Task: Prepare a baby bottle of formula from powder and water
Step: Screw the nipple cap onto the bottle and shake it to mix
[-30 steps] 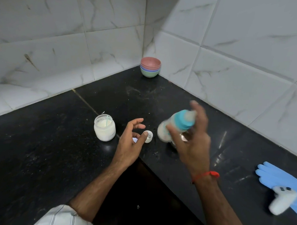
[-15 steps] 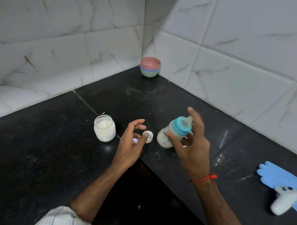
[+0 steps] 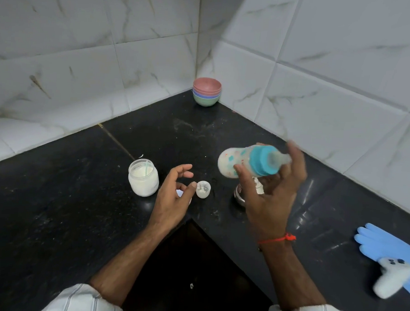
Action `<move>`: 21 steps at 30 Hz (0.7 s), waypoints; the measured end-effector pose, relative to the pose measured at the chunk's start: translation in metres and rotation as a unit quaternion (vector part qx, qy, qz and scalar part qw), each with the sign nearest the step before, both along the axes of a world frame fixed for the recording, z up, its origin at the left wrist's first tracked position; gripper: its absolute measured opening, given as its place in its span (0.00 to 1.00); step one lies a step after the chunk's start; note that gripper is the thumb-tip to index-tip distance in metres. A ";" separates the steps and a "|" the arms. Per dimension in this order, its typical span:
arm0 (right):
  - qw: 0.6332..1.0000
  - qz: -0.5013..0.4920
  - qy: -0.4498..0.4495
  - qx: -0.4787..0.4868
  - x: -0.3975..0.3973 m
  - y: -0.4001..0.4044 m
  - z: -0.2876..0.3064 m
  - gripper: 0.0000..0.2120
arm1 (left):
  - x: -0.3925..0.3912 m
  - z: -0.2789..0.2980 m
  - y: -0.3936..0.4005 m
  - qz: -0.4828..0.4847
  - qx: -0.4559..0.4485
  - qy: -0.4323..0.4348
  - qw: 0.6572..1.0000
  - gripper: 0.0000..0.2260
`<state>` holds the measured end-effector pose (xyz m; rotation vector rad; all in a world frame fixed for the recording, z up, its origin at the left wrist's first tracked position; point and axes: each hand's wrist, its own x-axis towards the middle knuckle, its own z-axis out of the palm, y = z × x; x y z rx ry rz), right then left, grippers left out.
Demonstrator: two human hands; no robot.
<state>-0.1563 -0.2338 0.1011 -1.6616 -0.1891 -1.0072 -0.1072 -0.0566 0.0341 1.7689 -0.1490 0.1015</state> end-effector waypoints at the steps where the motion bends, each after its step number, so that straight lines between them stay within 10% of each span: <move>1: 1.000 -0.005 -0.008 -0.005 0.003 0.000 -0.004 0.41 | 0.001 0.000 0.000 0.002 -0.001 0.000 1.000 0.18; 6: 0.964 0.083 0.197 -0.158 0.011 -0.007 -0.027 0.36 | 0.003 0.005 -0.002 -0.006 0.001 -0.011 1.000 0.18; 12: 1.000 -0.005 0.006 -0.009 0.003 0.004 0.000 0.39 | 0.007 0.000 0.003 0.004 -0.003 -0.009 1.000 0.18; 17: 0.963 0.099 0.215 -0.127 0.011 -0.003 -0.026 0.35 | 0.004 0.002 -0.001 -0.005 -0.001 -0.010 1.000 0.18; 21: 0.998 0.024 0.059 0.004 0.001 0.006 -0.003 0.40 | 0.005 0.001 0.000 0.001 -0.005 -0.007 1.000 0.18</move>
